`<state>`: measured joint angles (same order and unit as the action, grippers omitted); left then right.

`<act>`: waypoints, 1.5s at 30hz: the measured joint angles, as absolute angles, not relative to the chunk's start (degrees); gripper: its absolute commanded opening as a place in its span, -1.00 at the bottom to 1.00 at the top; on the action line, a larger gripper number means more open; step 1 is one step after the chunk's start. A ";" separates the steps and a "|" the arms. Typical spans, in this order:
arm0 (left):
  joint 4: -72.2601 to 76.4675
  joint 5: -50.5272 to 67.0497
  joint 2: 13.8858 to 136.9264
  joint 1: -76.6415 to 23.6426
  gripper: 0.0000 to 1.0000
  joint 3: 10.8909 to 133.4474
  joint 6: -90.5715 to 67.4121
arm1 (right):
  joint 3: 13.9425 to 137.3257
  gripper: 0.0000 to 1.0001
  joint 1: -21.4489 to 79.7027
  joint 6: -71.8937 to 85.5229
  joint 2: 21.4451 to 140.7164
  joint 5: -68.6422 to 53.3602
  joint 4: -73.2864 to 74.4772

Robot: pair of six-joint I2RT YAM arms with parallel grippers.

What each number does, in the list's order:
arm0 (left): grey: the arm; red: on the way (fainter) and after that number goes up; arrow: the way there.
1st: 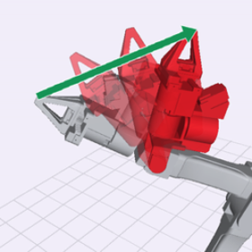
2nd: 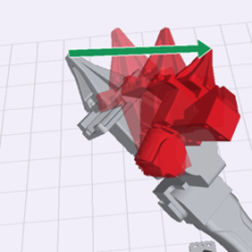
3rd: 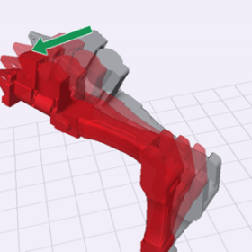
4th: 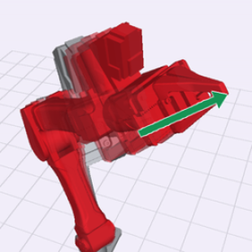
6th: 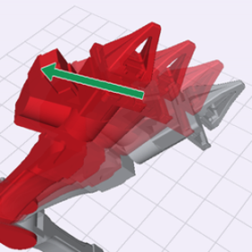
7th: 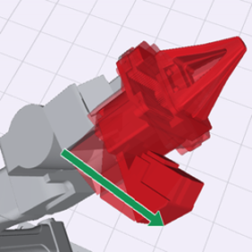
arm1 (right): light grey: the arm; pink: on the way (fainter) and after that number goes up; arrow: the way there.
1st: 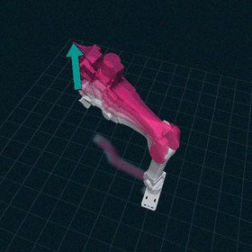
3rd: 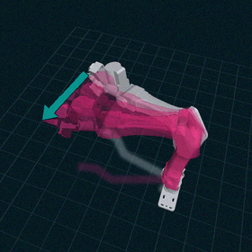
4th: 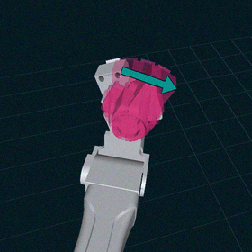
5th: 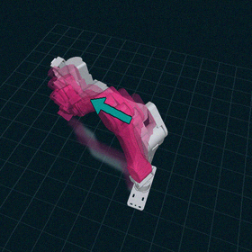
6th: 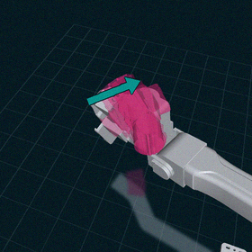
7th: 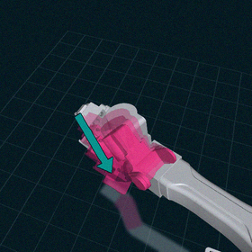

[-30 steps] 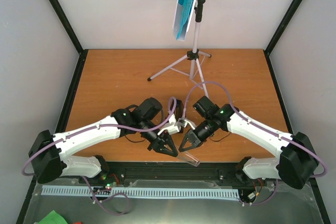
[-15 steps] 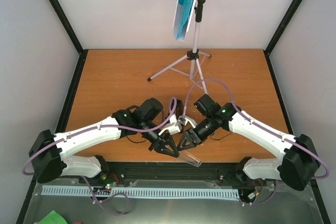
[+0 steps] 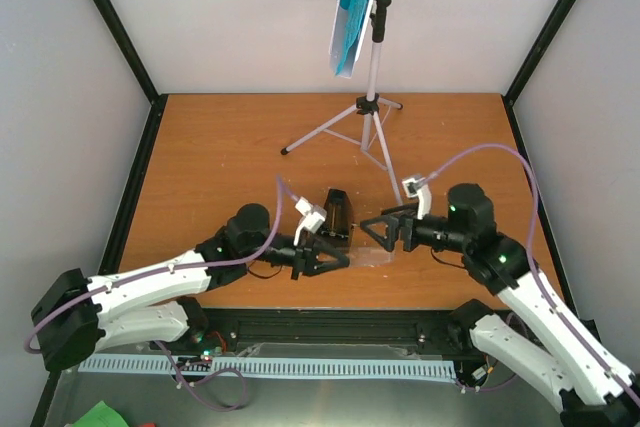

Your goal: Pack up the instrument practice props

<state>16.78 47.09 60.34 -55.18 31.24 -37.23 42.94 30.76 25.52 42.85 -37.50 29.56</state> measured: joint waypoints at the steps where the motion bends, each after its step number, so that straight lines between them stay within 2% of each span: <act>1: 21.80 44.18 60.25 -55.18 -0.99 30.65 -40.18 | 41.80 1.00 30.65 27.77 40.07 -34.04 26.46; 7: 38.48 35.18 61.04 -55.18 -0.99 30.52 -49.58 | 35.29 1.00 30.50 37.63 28.80 -23.11 11.51; 13: 38.37 27.77 62.67 -55.20 -0.99 35.11 -53.36 | 30.48 1.00 30.50 43.03 23.90 -19.77 0.97; 20: 41.19 25.96 66.48 -55.20 -0.99 36.91 -55.88 | 22.72 0.99 30.89 49.80 24.34 -20.18 -11.64; 23: 41.21 25.43 67.57 -55.20 -0.99 36.99 -56.36 | 22.68 0.86 32.42 50.61 26.48 -19.92 -14.68; 27: 41.23 24.64 67.96 -55.20 -1.00 37.04 -56.49 | 22.68 0.58 35.62 50.94 28.36 -18.81 -19.09; 30: 41.82 24.38 67.96 -55.24 -0.99 37.26 -56.47 | 22.68 0.50 36.99 50.89 29.91 -17.06 -20.88; 40: 41.82 23.51 67.96 -55.24 -0.99 38.02 -56.21 | 22.68 0.48 39.51 51.44 32.21 -13.72 -23.88; 45: 41.85 23.35 67.94 -55.27 -0.99 38.02 -55.94 | 22.68 0.23 39.90 51.64 32.80 -13.13 -24.21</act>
